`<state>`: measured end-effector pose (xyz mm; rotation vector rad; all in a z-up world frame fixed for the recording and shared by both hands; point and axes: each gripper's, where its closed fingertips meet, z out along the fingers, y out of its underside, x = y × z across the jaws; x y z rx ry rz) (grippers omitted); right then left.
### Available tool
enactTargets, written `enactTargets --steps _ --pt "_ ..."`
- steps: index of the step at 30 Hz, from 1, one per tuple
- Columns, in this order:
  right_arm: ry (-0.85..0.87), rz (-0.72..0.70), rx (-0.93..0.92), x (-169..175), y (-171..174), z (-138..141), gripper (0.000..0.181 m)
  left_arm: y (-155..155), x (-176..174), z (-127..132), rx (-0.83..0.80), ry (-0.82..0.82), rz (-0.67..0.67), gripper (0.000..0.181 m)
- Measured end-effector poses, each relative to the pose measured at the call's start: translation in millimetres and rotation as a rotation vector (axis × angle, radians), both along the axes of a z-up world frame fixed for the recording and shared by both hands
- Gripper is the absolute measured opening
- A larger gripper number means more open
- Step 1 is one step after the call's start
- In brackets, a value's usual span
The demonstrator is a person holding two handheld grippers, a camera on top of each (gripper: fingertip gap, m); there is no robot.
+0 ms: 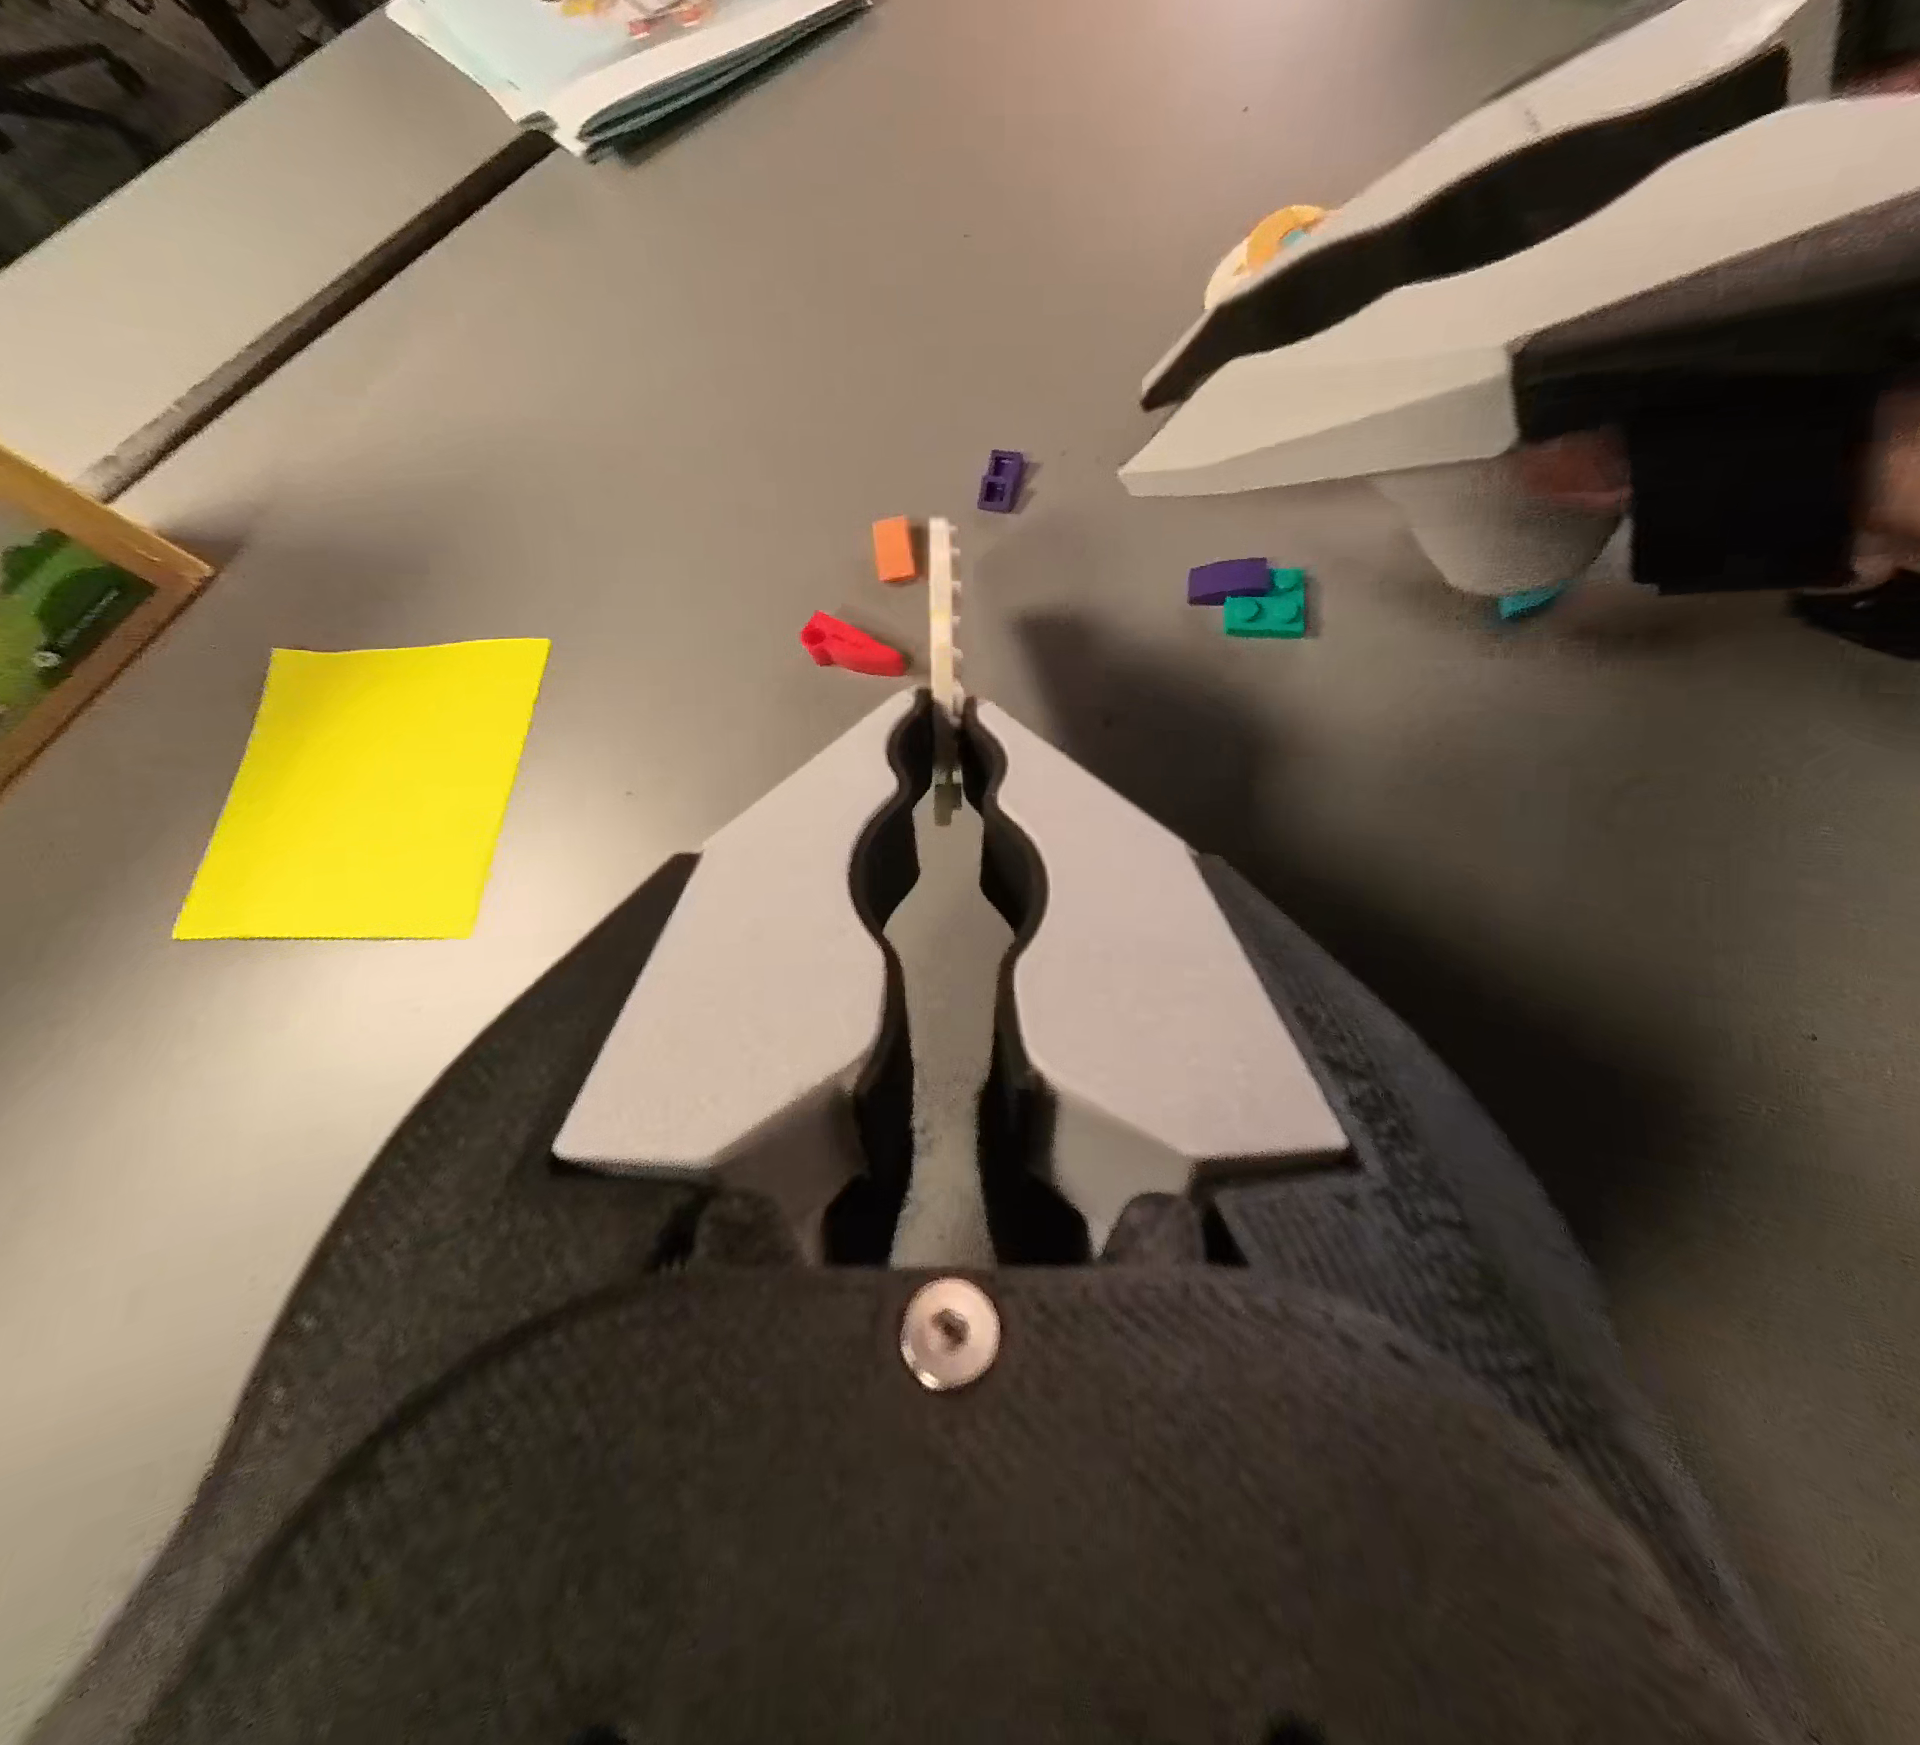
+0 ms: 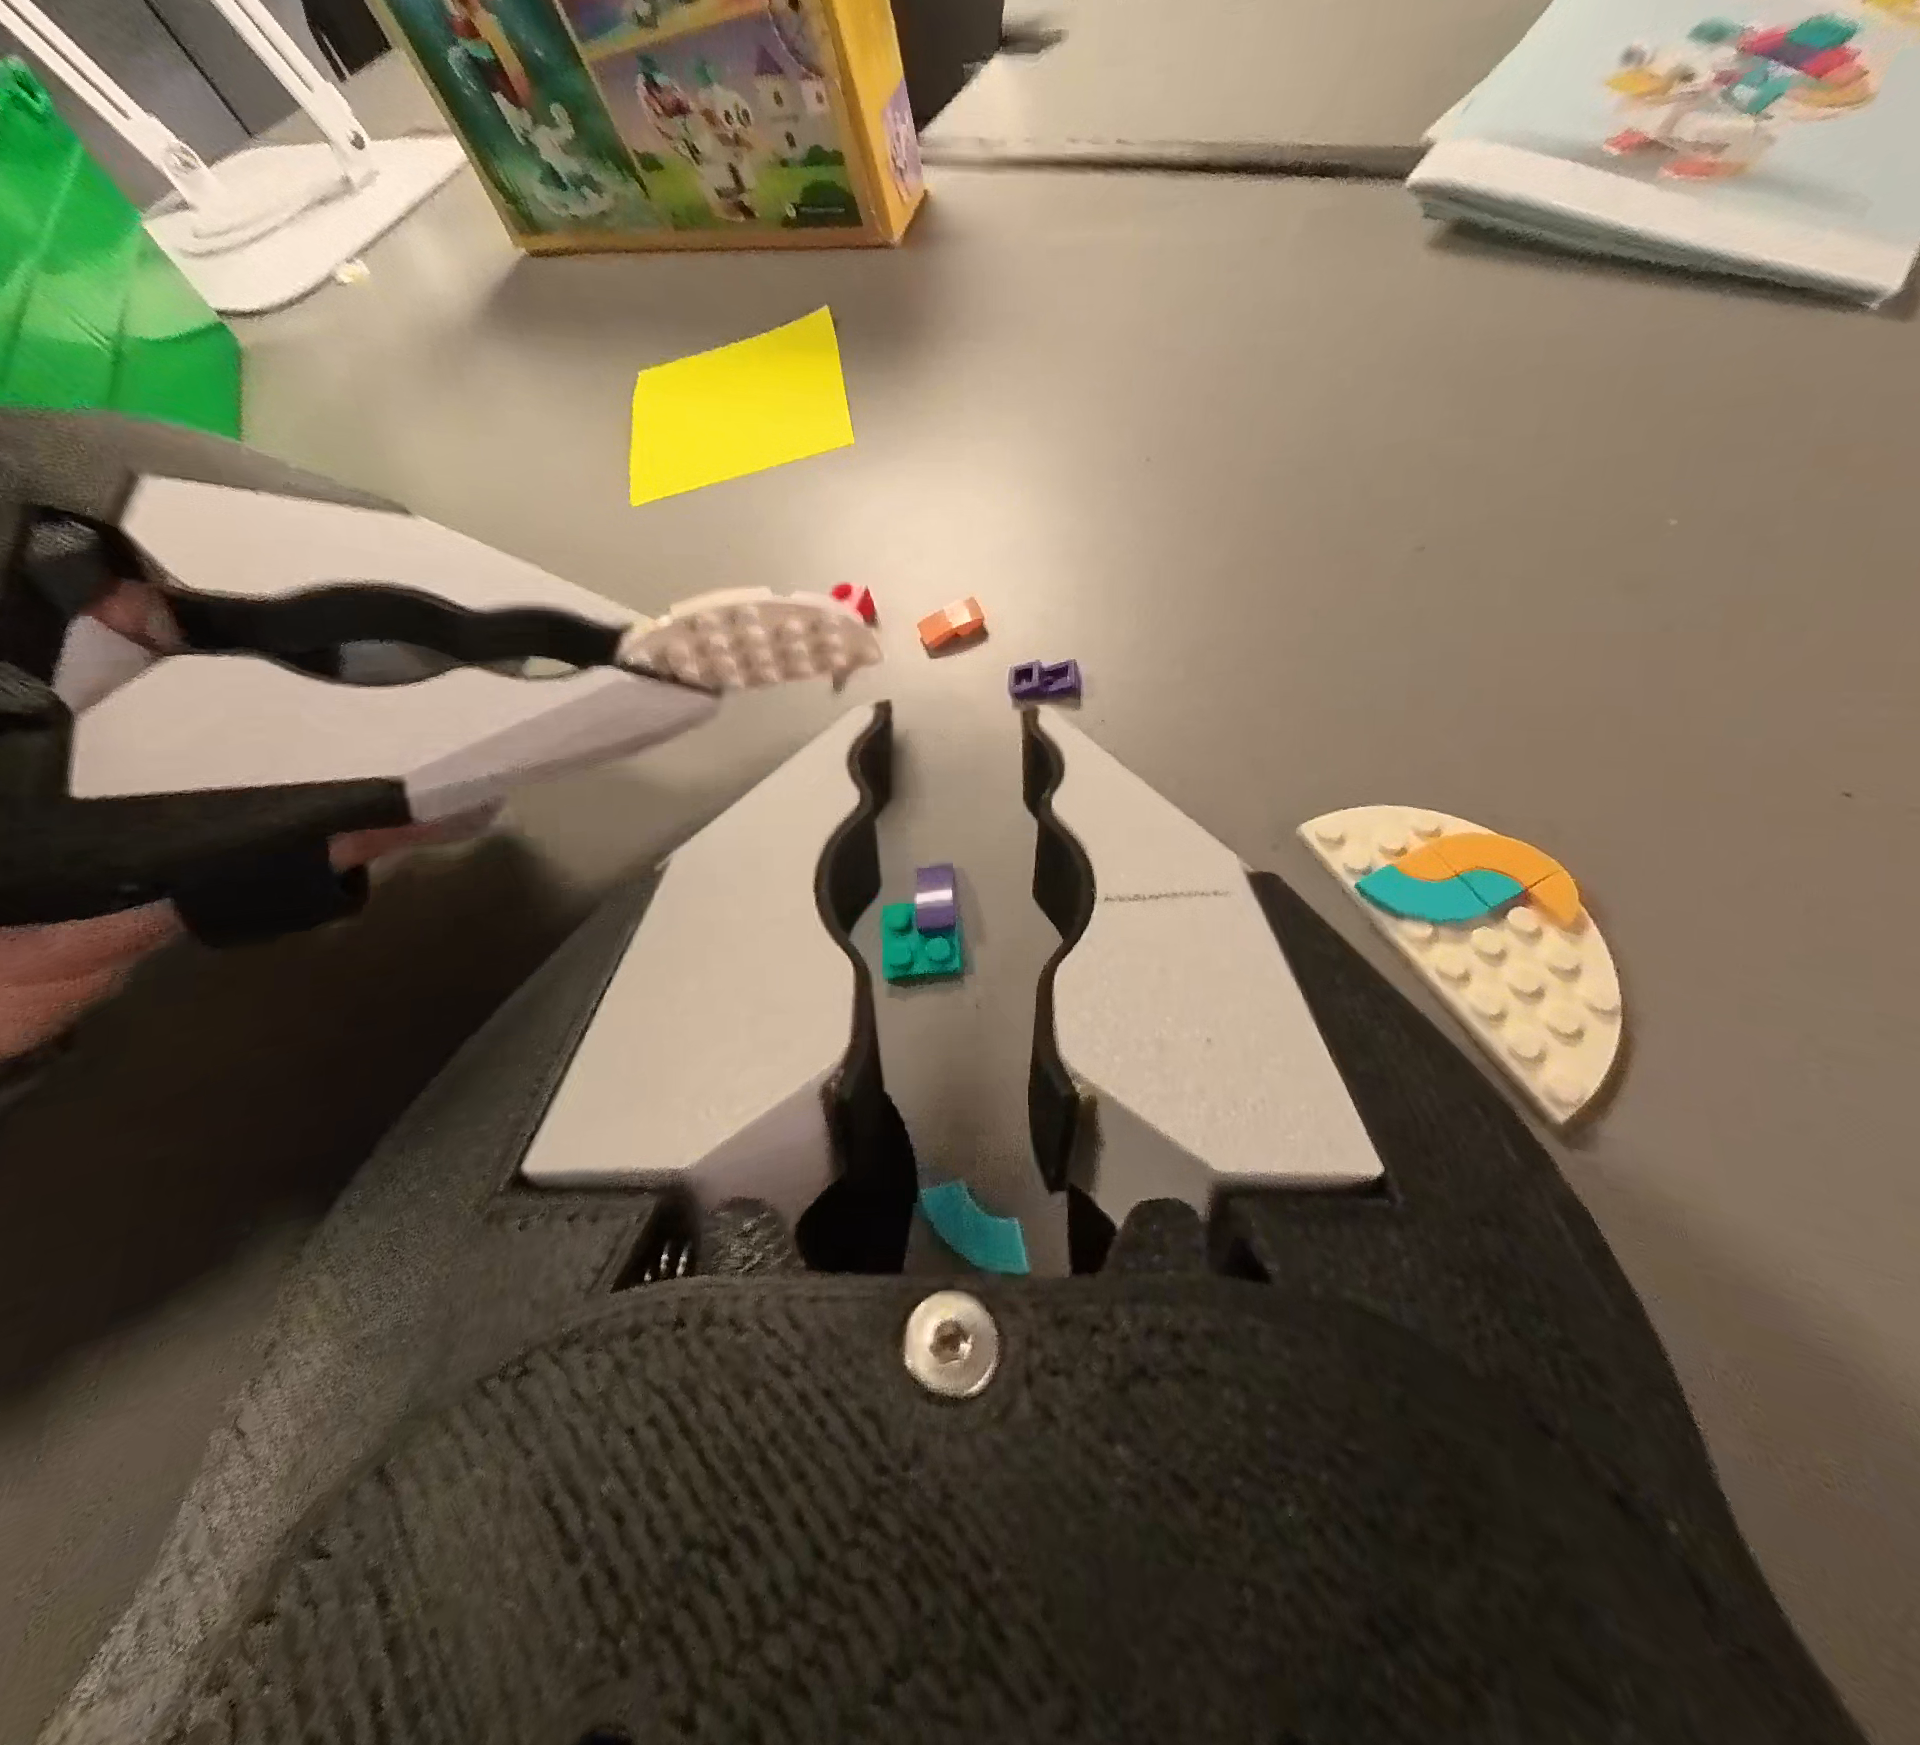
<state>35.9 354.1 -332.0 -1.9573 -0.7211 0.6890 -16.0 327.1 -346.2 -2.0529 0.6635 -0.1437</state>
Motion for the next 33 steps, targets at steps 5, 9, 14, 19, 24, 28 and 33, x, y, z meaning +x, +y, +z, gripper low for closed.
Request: enactTargets --steps 5,9,14,19,24,28,33 --pt "-0.009 -0.044 0.185 13 8 23 0.028 -6 16 2 -0.08 -0.187 -0.066 0.003" --pt "-0.039 -0.083 0.399 32 10 53 0.027 -11 24 -1 -0.201 -0.34 -0.112 0.003" --pt "-0.141 -0.085 0.463 46 11 53 0.024 -13 19 -16 -0.301 -0.325 -0.085 0.004" --pt "-0.236 -0.016 0.423 70 24 31 0.023 -8 12 -17 -0.239 -0.238 -0.021 0.017" --pt "-0.221 0.3 0.354 75 4 11 0.026 1 3 -8 -0.124 -0.159 0.032 0.037" --pt "-0.244 0.311 0.243 100 15 -6 0.033 3 5 14 -0.012 -0.194 0.014 0.037" --pt "-0.178 0.275 0.053 99 27 -16 0.042 0 17 35 0.109 -0.24 -0.033 0.036"
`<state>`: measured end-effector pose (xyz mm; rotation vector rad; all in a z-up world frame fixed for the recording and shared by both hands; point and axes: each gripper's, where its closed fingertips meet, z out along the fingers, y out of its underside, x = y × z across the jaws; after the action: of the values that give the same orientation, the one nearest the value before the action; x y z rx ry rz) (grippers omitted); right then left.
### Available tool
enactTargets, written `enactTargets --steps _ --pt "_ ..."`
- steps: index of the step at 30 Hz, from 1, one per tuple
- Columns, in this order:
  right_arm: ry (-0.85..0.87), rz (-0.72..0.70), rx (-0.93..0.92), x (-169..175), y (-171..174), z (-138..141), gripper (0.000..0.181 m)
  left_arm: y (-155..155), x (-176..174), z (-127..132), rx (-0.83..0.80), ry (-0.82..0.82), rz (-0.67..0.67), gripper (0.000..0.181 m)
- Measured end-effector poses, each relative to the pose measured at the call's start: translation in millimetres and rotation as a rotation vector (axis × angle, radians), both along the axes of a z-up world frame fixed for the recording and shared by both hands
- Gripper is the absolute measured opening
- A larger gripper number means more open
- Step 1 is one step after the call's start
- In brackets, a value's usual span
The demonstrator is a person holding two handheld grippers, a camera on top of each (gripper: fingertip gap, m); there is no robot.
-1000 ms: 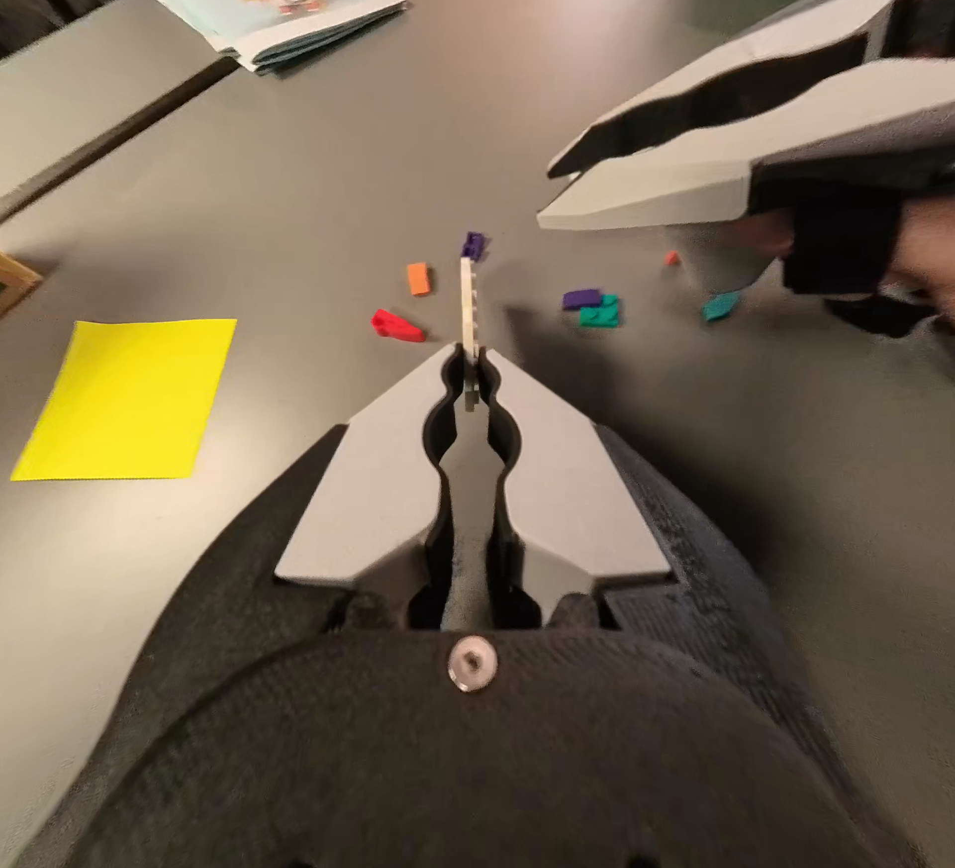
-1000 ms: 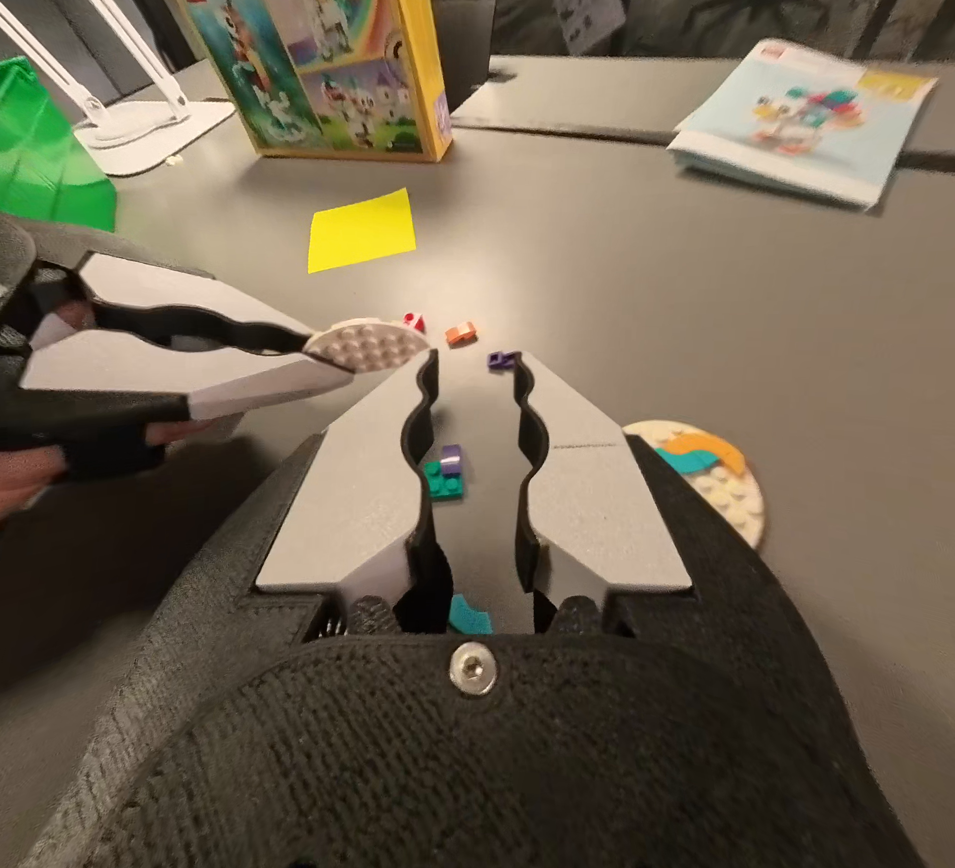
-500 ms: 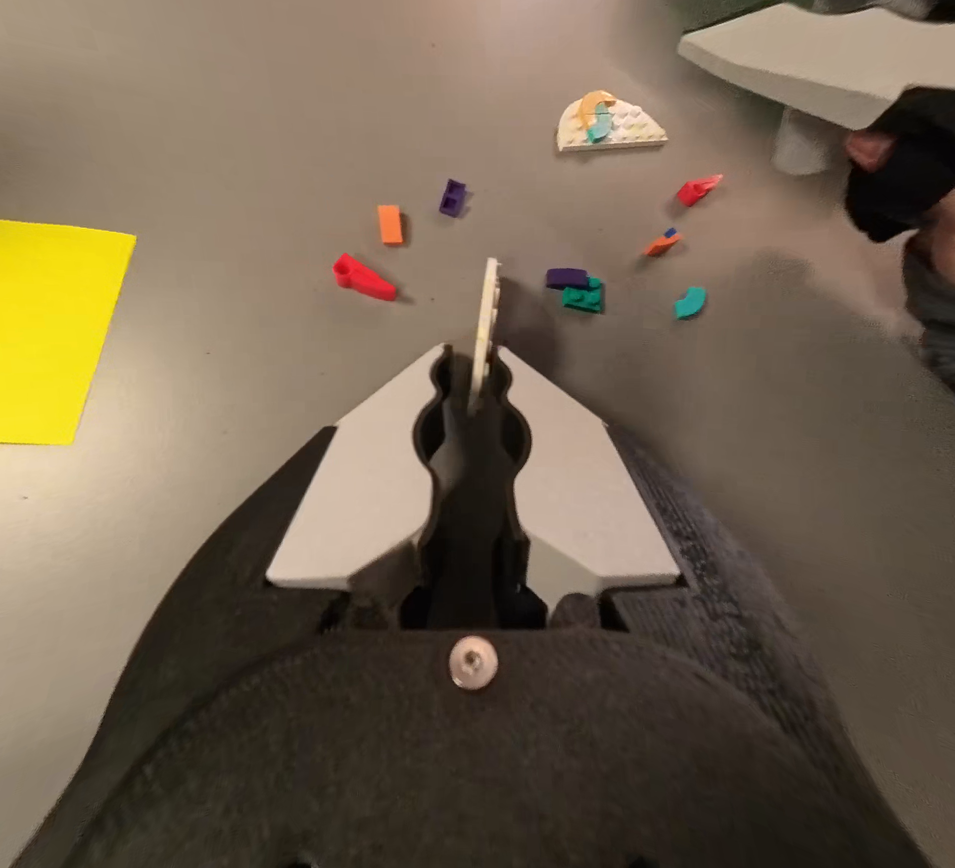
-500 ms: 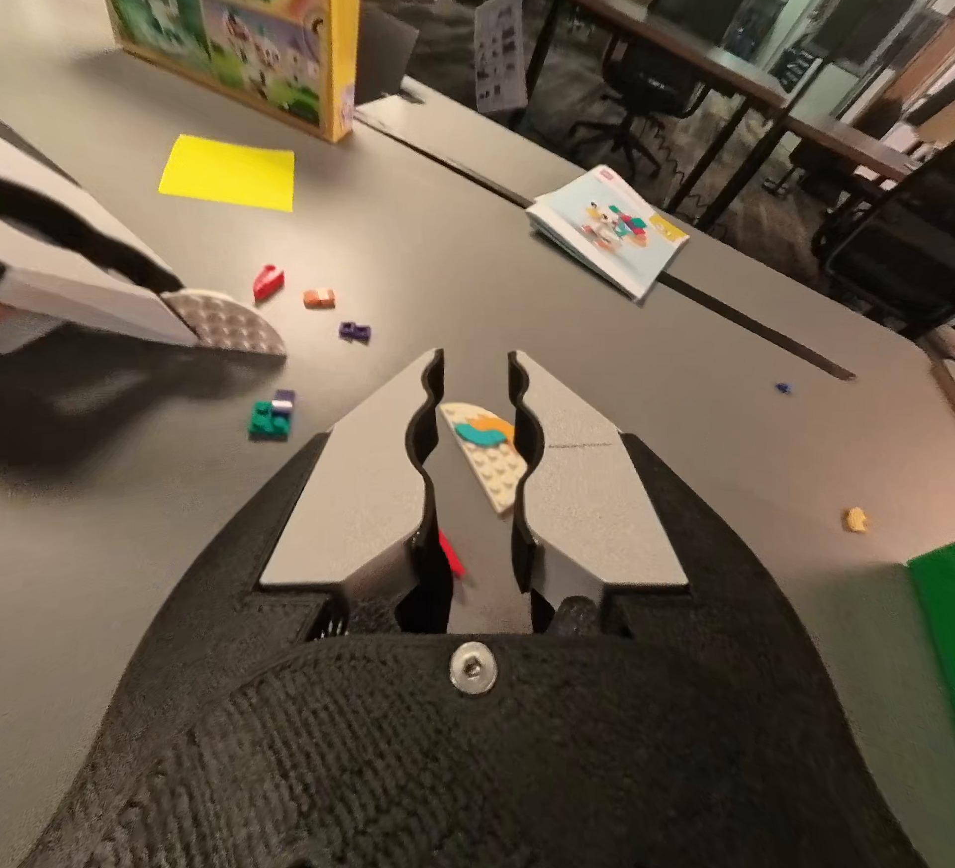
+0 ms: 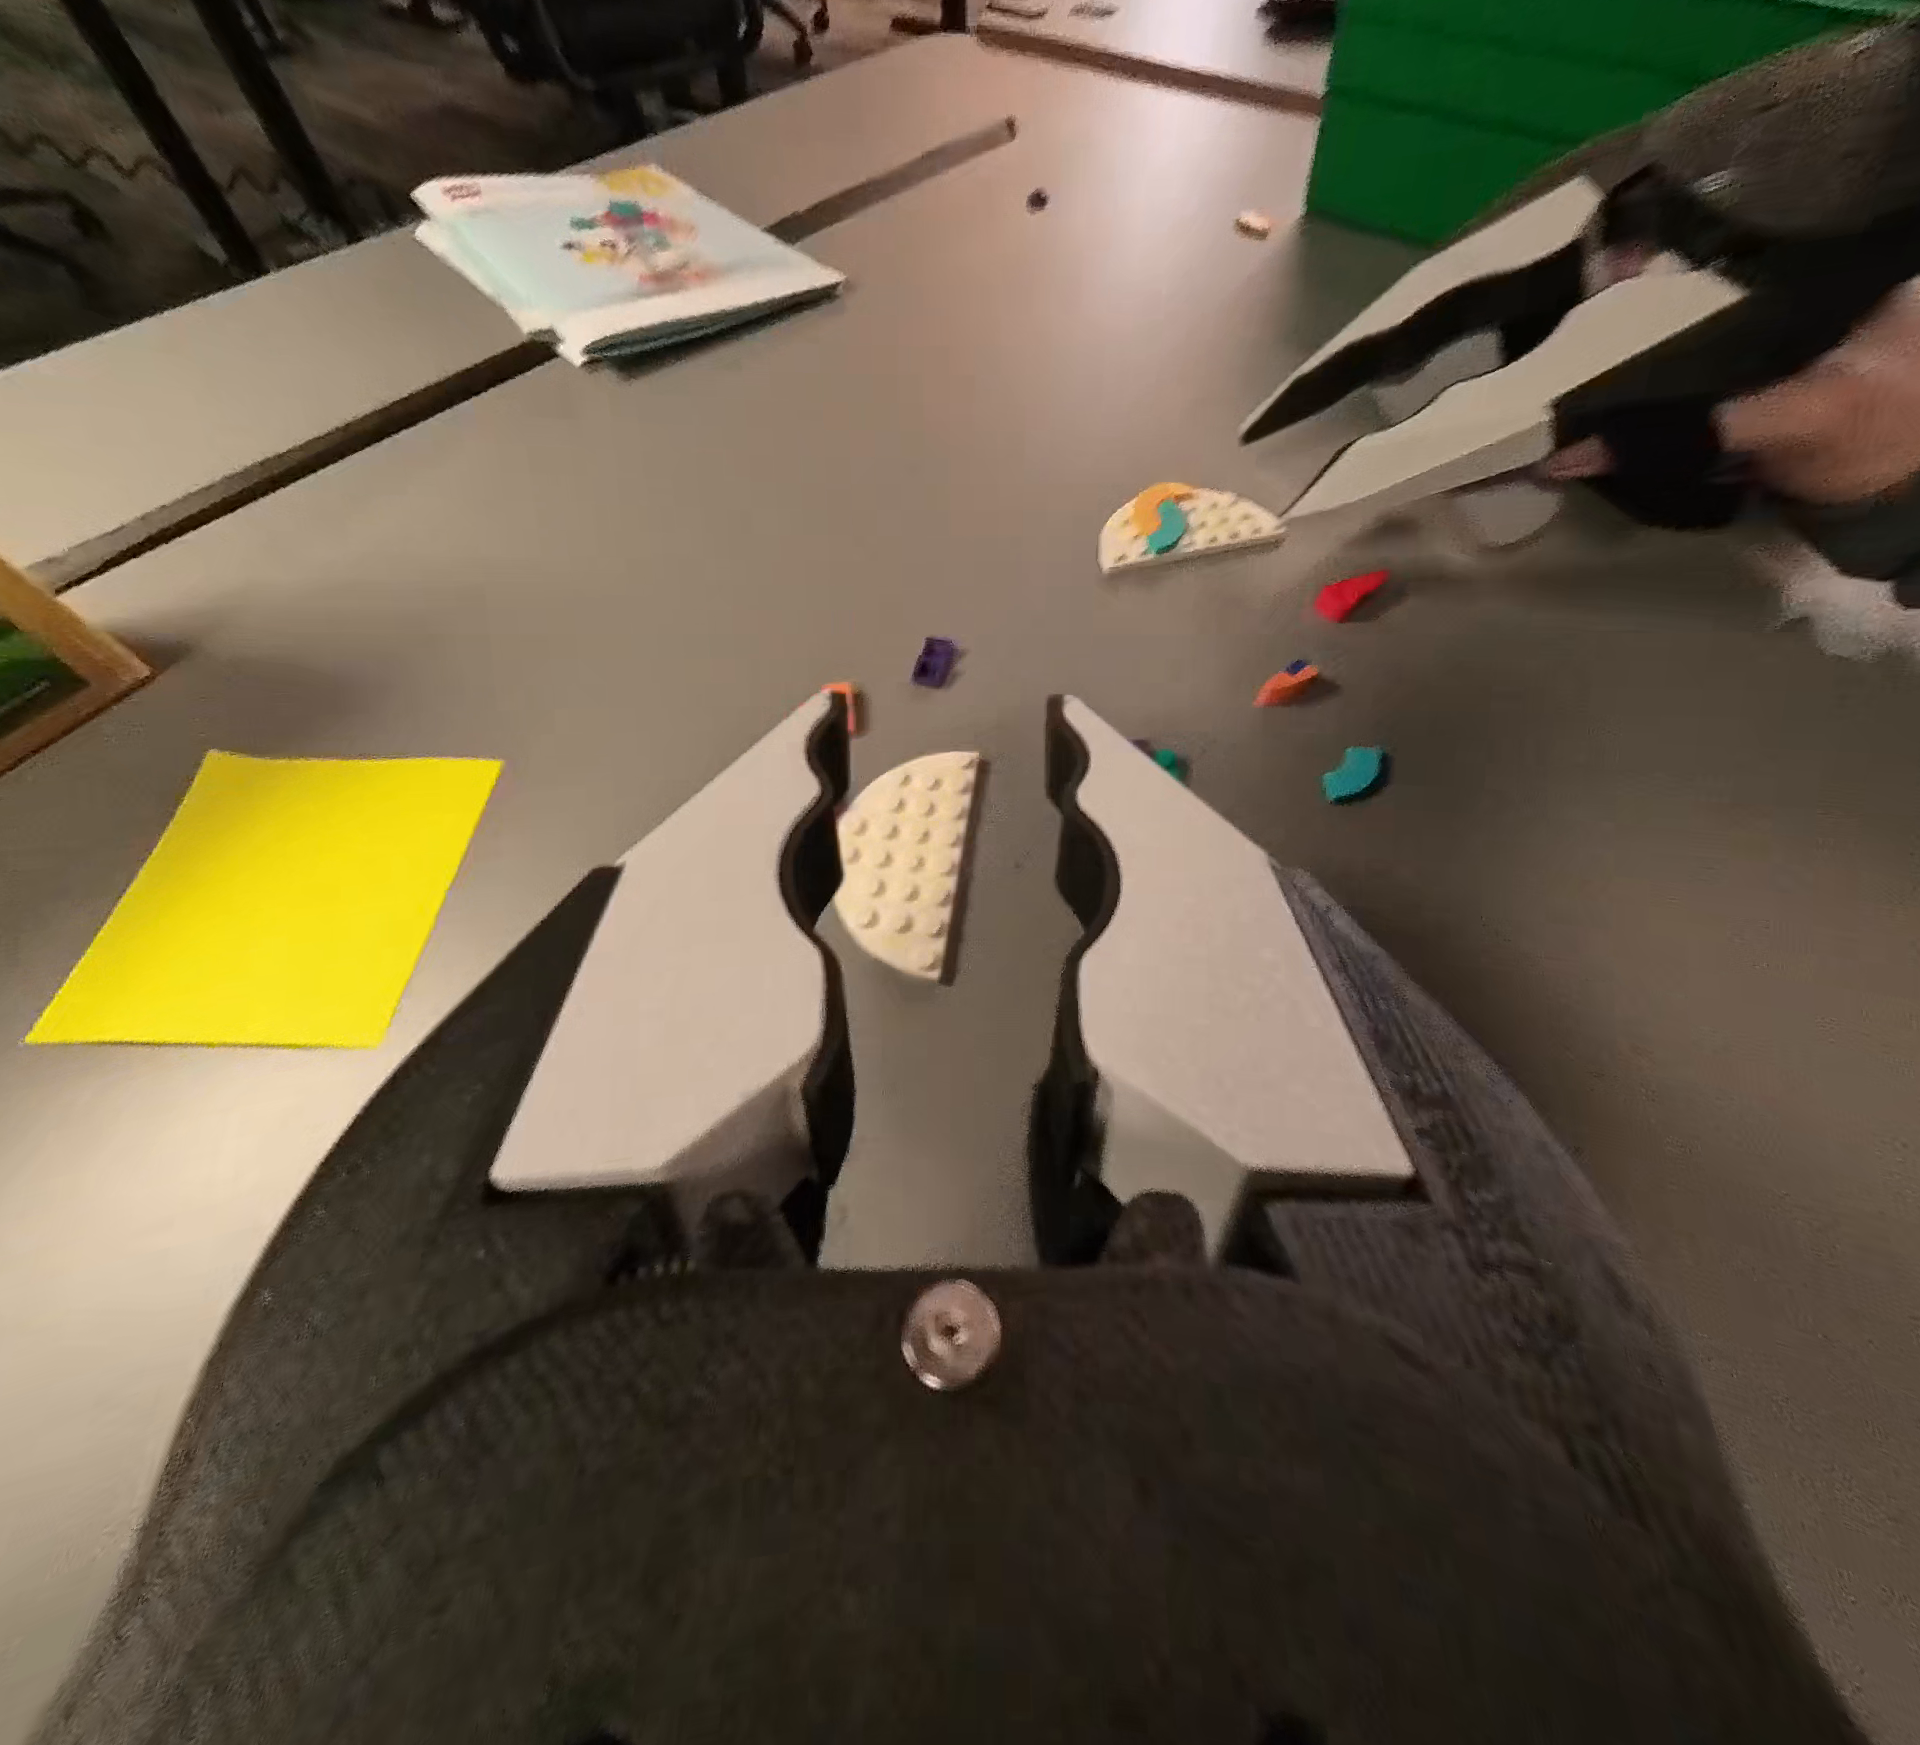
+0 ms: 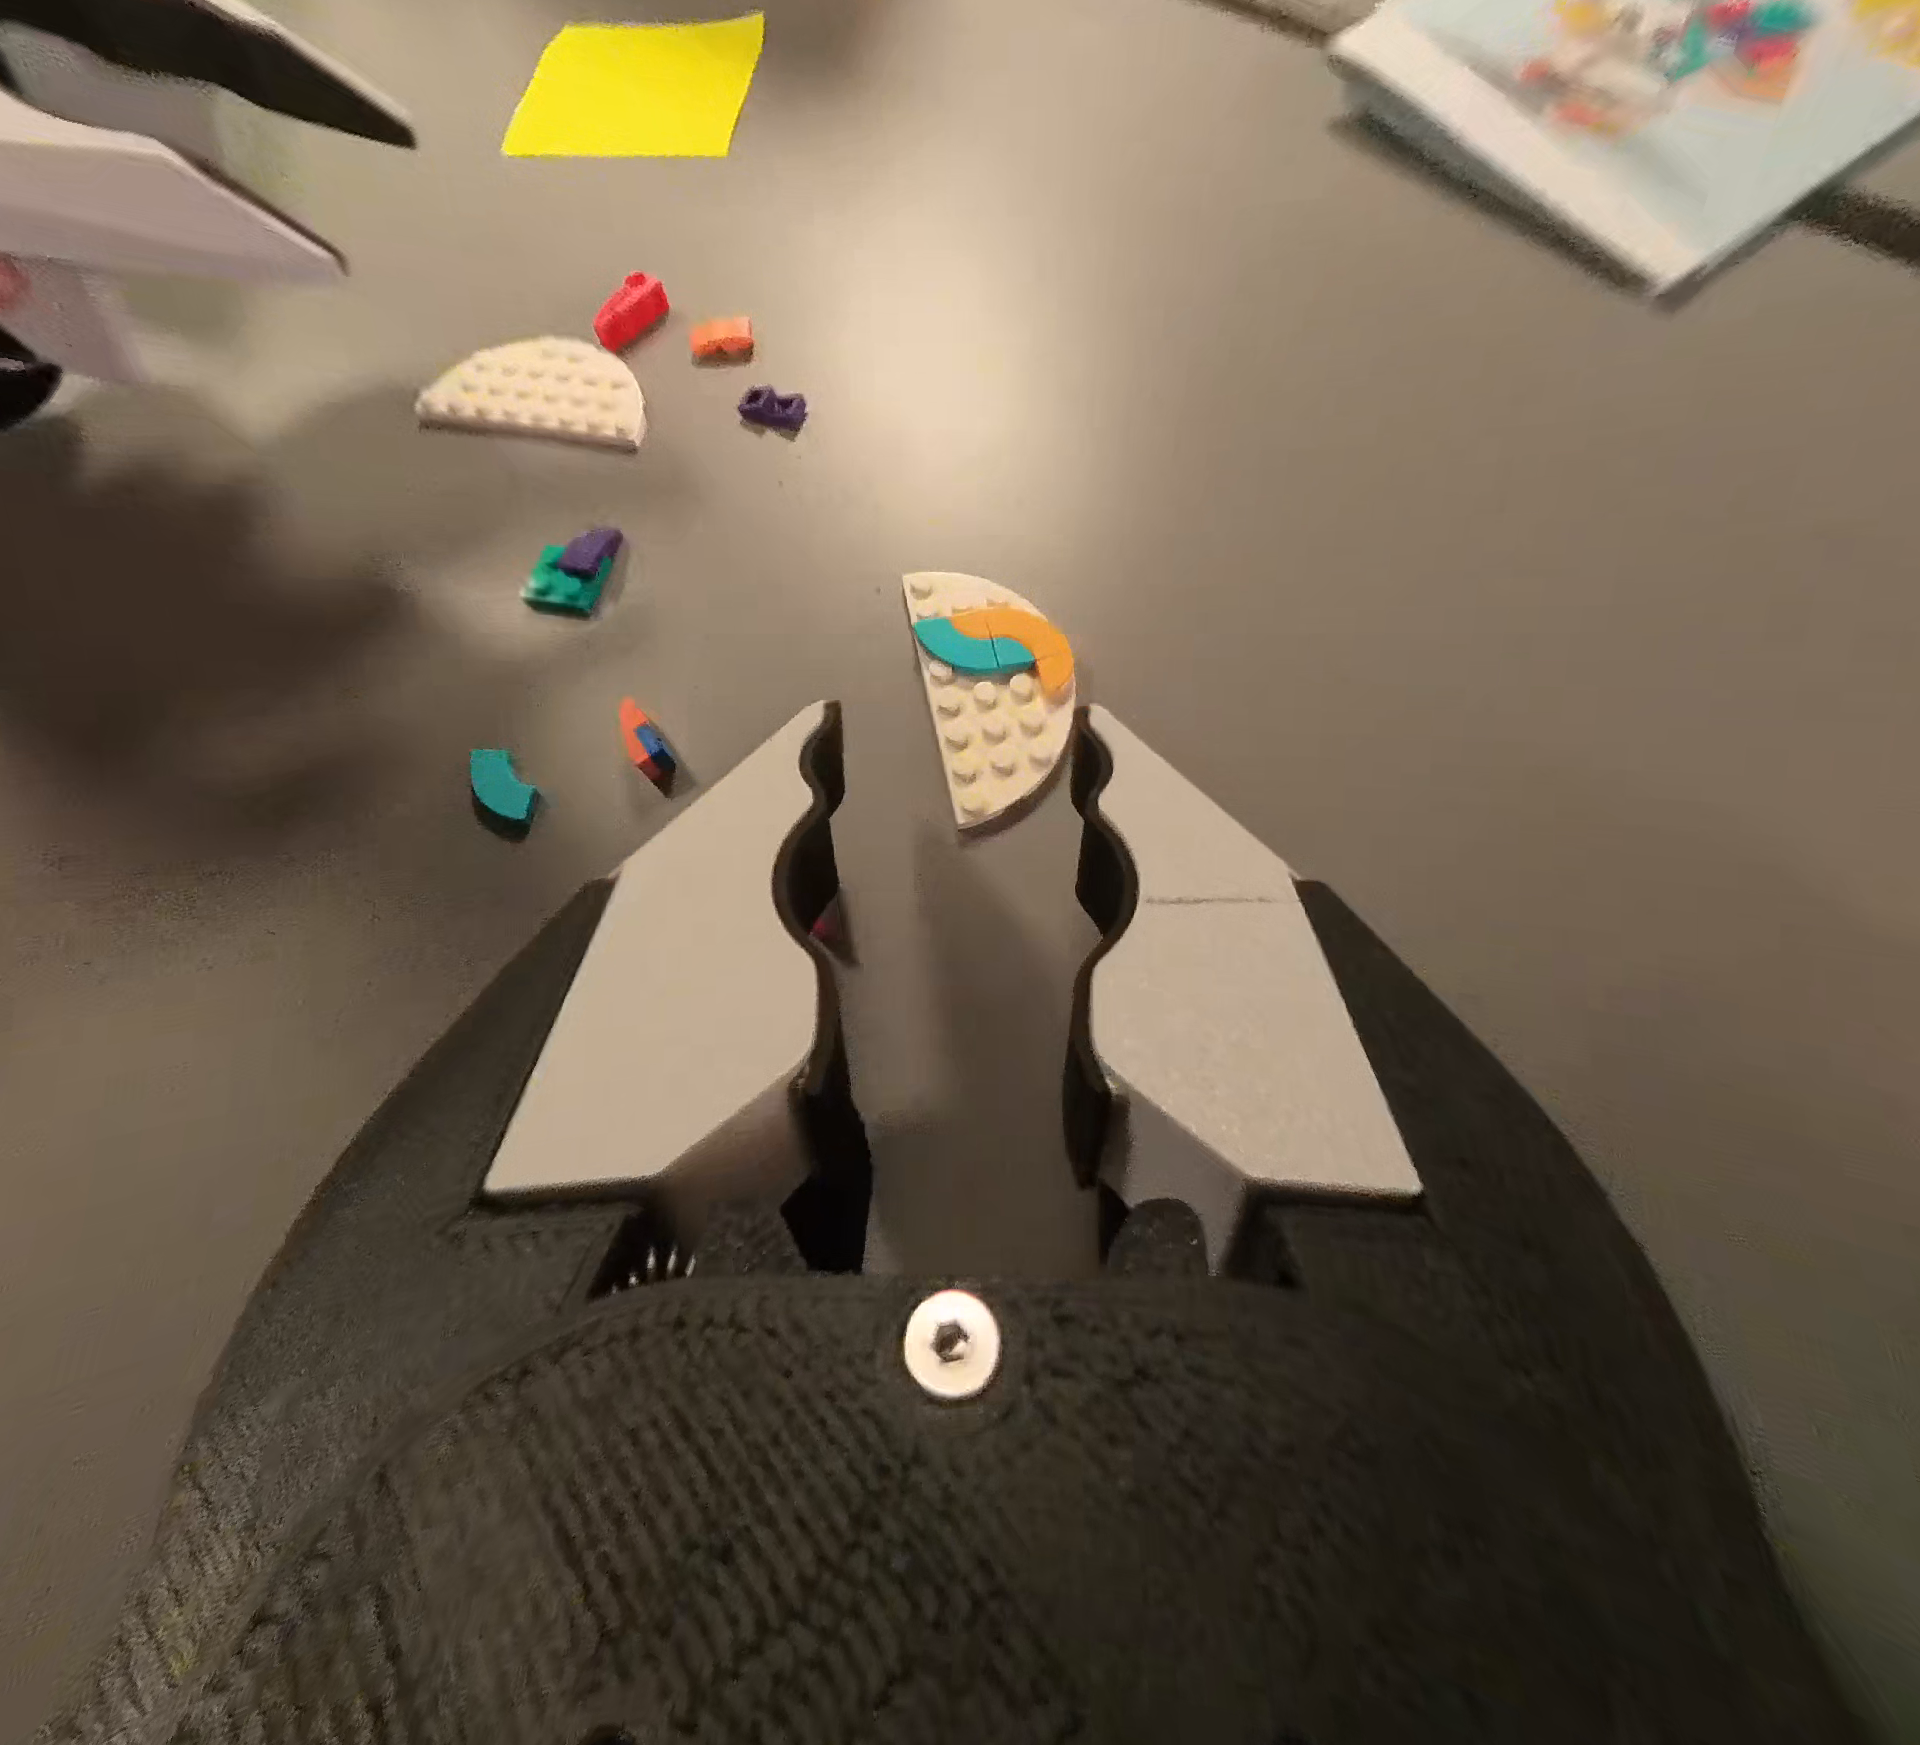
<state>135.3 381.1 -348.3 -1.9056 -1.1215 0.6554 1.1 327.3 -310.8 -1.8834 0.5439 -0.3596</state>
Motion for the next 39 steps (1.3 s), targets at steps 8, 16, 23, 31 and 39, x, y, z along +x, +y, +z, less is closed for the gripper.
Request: enactTargets --steps 8,16,23,31,39 --pt "-0.156 -0.004 -0.044 -11 5 -19 0.026 -9 24 7 -0.025 -0.152 -0.111 0.036" --pt "-0.031 0.308 0.356 -47 -40 32 0.024 -16 35 11 -0.205 -0.466 -0.231 0.028" --pt "0.016 0.418 0.559 -62 -69 49 0.024 -26 43 22 -0.336 -0.722 -0.345 0.019" --pt "0.035 0.401 0.549 -68 -71 46 0.026 -31 47 14 -0.485 -0.81 -0.388 0.003" --pt "-0.222 0.337 0.636 -94 -72 20 0.033 -26 46 -13 -0.548 -0.649 -0.265 0.002"
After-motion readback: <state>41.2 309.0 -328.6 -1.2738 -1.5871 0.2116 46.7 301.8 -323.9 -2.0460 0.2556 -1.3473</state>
